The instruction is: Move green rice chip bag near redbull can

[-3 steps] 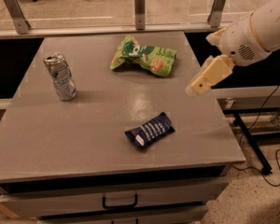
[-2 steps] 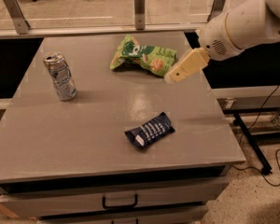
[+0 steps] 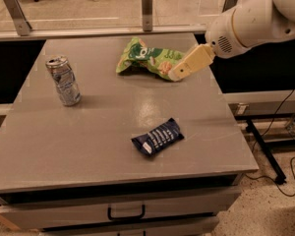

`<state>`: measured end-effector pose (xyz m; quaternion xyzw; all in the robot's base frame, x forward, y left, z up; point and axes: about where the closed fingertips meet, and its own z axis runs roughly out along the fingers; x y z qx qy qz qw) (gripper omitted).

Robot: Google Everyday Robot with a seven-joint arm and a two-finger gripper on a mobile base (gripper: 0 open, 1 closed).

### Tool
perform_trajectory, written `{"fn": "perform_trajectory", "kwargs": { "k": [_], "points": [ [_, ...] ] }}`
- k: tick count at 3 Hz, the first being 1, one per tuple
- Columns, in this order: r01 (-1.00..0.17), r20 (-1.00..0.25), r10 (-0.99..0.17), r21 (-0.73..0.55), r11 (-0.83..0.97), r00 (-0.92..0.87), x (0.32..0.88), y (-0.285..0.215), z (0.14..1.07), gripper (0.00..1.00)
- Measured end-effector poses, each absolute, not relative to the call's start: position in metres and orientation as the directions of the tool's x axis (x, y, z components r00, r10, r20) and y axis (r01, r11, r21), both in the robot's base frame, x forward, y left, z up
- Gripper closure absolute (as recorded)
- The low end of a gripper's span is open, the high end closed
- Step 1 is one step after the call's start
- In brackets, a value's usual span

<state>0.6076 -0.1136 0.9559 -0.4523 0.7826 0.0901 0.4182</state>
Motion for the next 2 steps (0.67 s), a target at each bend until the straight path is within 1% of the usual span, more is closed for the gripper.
{"fn": "perform_trajectory", "kwargs": {
  "k": [2],
  "points": [
    [-0.803,-0.76,-0.598,-0.179,0.569,-0.254,0.653,-0.069,0.904,0.0]
  ]
}}
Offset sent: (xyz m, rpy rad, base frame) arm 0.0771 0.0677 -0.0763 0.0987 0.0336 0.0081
